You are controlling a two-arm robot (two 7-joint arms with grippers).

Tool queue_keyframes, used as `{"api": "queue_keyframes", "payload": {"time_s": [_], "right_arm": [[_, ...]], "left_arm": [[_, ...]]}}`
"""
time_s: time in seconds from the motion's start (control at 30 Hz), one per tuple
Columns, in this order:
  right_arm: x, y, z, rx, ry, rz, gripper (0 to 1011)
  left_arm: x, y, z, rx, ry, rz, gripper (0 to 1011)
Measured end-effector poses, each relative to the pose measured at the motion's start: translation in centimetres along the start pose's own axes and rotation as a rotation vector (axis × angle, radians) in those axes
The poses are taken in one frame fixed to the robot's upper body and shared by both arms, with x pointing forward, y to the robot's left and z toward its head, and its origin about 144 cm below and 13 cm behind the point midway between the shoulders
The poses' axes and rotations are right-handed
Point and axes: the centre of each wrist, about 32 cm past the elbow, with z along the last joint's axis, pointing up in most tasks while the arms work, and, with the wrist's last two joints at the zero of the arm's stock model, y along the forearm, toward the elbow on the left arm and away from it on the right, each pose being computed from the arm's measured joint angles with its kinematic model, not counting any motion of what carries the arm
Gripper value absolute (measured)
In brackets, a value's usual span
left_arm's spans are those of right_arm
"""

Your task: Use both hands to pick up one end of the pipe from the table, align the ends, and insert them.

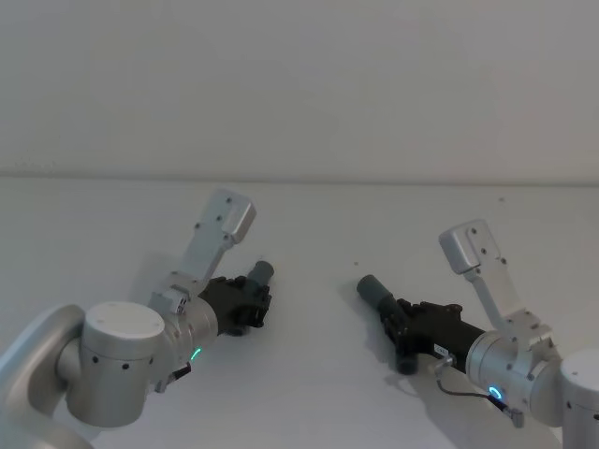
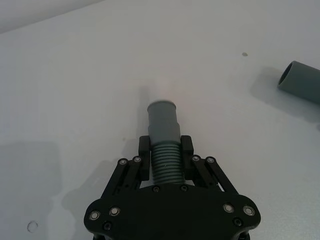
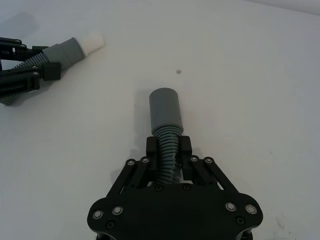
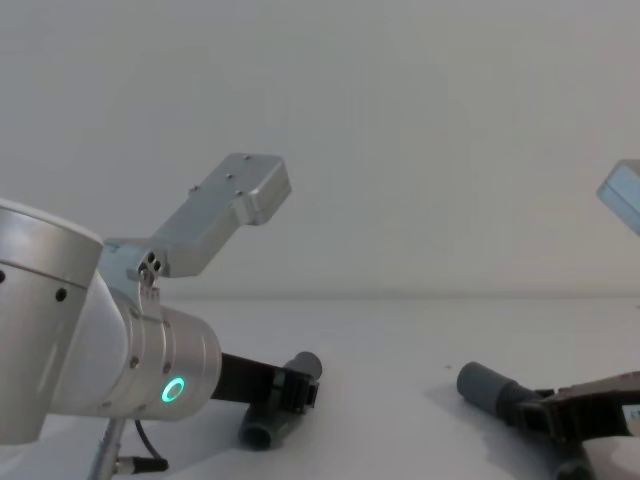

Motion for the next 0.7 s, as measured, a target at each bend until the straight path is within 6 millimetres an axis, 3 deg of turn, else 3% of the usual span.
{"api": "queue_keyframes", "payload": {"time_s": [0.17, 0.7], "right_arm": [[0.0, 0.0, 0.01, 0.0, 0.001, 0.001, 173], [0.0, 0.0, 0.0, -0.001, 0.001, 0.003, 156]], "left_arm": [[0.0, 0.0, 0.0, 0.0, 0.0, 0.0, 342], [0.0, 0.0, 0.0, 0.0, 0.0, 0.0, 342]]}}
